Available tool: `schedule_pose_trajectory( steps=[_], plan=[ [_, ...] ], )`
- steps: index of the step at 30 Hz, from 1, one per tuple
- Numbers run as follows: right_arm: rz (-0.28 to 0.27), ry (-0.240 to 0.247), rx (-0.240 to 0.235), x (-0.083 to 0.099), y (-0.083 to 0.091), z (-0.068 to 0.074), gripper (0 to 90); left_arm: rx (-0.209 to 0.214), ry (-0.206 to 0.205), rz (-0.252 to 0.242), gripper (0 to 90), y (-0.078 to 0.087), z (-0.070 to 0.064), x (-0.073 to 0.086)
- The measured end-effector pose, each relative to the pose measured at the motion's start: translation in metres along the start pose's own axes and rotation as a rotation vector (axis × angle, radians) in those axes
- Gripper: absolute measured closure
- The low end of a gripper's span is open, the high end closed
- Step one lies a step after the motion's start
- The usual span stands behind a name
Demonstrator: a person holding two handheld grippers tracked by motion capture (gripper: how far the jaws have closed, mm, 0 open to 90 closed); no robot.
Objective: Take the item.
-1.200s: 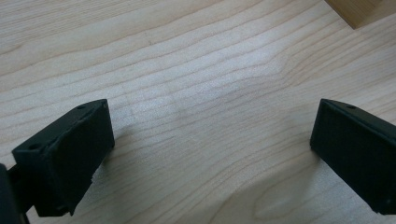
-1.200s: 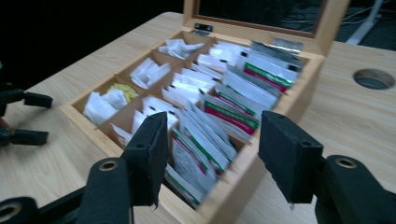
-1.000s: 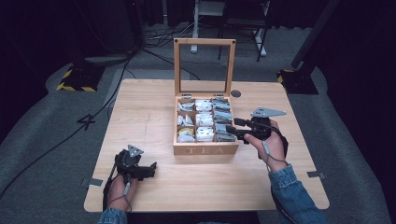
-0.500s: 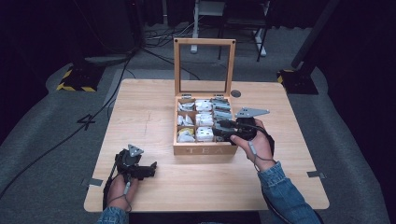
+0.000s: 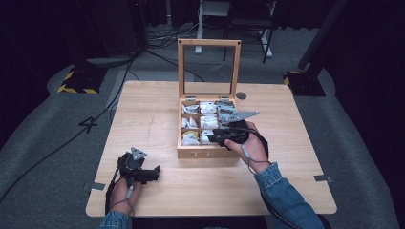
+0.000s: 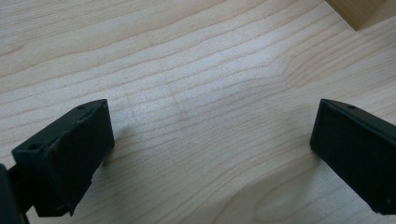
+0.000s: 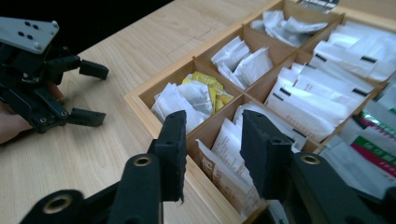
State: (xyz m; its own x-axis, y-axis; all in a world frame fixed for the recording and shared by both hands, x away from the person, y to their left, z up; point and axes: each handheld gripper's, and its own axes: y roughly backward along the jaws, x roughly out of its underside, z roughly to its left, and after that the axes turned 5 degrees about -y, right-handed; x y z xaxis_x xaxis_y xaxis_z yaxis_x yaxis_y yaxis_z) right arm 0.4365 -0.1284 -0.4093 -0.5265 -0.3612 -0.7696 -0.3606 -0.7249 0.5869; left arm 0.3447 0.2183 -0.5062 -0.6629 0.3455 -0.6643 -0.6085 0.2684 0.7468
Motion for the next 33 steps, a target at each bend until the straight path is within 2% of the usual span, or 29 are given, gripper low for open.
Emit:
schedule_pose_trajectory(
  steps=[3, 6, 11, 20, 27, 30, 33],
  plan=[
    [0.041, 0.007, 0.001, 0.000, -0.008, 0.002, 65.1, 0.000, 0.000, 0.000, 0.0, 0.000, 0.000, 0.000],
    [0.084, 0.021, 0.022, -0.001, -0.018, 0.002, 65.3, 0.000, 0.000, 0.000, 0.0, 0.000, 0.000, 0.000],
    [0.114, 0.027, 0.048, -0.001, -0.024, -0.002, 64.8, 0.000, 0.000, 0.000, 0.0, 0.000, 0.000, 0.000],
    [0.173, -0.021, 0.062, 0.001, -0.031, -0.009, 74.0, 0.000, 0.001, 0.001, 0.0, 0.000, 0.000, 0.000],
    [0.206, -0.038, 0.065, 0.000, -0.035, -0.008, 75.7, 0.000, 0.000, 0.000, 0.0, 0.000, 0.000, 0.000],
    [0.218, -0.040, 0.073, -0.001, -0.036, -0.006, 81.0, 0.000, 0.000, 0.000, 0.0, 0.000, 0.000, 0.000],
    [0.235, -0.018, 0.071, -0.001, -0.036, -0.004, 89.4, 0.000, 0.000, 0.000, 0.0, 0.000, 0.000, 0.000]
  ],
)
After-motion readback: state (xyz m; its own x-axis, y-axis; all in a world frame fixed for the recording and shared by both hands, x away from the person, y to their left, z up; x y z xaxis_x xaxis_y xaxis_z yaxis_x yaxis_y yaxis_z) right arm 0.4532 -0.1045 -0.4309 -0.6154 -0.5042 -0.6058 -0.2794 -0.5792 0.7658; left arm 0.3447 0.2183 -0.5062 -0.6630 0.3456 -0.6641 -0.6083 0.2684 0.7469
